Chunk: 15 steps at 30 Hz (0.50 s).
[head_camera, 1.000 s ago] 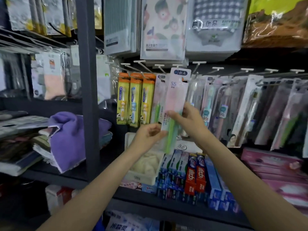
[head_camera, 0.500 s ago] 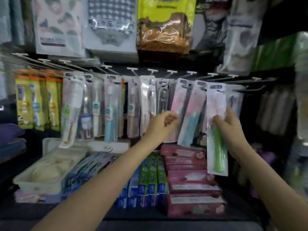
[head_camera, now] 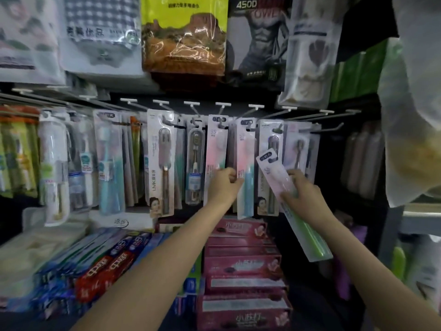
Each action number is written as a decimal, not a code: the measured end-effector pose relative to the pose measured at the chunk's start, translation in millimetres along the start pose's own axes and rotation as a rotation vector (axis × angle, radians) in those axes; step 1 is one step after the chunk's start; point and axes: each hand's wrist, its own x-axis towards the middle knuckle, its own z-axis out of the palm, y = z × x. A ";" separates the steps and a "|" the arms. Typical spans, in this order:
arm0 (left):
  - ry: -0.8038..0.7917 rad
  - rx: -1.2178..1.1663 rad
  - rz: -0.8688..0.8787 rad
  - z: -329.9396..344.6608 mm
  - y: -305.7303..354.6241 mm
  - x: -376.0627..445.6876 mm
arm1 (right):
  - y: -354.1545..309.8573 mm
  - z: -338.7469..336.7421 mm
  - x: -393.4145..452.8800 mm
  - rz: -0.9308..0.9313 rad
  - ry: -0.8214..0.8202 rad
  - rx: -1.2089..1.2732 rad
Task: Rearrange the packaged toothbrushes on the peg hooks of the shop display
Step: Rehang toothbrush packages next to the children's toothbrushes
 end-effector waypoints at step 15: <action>0.138 0.370 0.261 -80.8 -4.8 4.7 | -49.3 16.3 52.4 0.004 0.038 0.295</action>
